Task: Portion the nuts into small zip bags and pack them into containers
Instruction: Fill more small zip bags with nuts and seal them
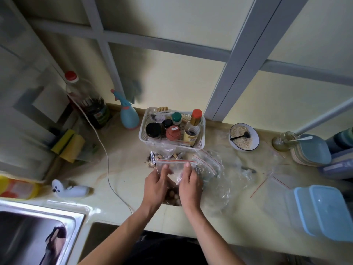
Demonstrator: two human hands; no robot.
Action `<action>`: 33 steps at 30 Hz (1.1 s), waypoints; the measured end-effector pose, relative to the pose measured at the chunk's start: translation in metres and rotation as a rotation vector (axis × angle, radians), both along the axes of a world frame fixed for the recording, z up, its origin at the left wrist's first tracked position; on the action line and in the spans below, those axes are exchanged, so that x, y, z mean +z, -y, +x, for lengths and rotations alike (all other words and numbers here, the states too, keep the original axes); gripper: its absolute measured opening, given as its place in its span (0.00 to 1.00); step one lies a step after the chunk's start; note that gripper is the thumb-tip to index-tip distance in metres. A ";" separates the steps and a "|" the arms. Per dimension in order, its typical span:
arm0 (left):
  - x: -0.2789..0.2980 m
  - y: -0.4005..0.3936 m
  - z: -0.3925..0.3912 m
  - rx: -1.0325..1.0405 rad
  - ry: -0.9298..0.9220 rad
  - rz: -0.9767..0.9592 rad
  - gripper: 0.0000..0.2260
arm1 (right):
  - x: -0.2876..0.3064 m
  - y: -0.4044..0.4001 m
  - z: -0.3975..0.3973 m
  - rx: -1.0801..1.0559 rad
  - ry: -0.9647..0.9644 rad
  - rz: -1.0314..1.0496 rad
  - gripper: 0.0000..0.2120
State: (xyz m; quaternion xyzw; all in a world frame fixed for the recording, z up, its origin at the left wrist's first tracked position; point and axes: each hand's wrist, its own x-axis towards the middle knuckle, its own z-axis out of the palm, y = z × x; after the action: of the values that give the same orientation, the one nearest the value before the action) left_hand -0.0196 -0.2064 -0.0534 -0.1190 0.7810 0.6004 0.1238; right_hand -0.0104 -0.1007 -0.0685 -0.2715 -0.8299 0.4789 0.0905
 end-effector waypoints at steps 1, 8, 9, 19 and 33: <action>0.002 -0.002 0.001 0.040 -0.004 0.008 0.20 | 0.002 0.000 0.001 -0.011 -0.006 0.026 0.29; 0.003 -0.017 0.009 0.184 0.100 0.123 0.22 | 0.007 0.001 0.010 -0.088 -0.057 0.076 0.20; 0.002 -0.018 0.011 0.184 0.094 0.088 0.22 | 0.005 0.000 0.011 -0.083 -0.066 0.082 0.22; -0.004 -0.018 0.013 0.163 0.149 0.177 0.16 | -0.001 -0.015 0.018 -0.013 0.006 -0.139 0.13; -0.018 -0.008 0.004 0.181 0.321 0.397 0.15 | -0.016 -0.023 0.017 -0.112 0.132 -0.449 0.24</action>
State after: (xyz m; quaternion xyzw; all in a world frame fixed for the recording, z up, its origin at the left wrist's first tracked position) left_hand -0.0153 -0.1981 -0.0715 -0.2556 0.6046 0.7238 0.2127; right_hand 0.0065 -0.0773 -0.0843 -0.3612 -0.6902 0.6271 0.0001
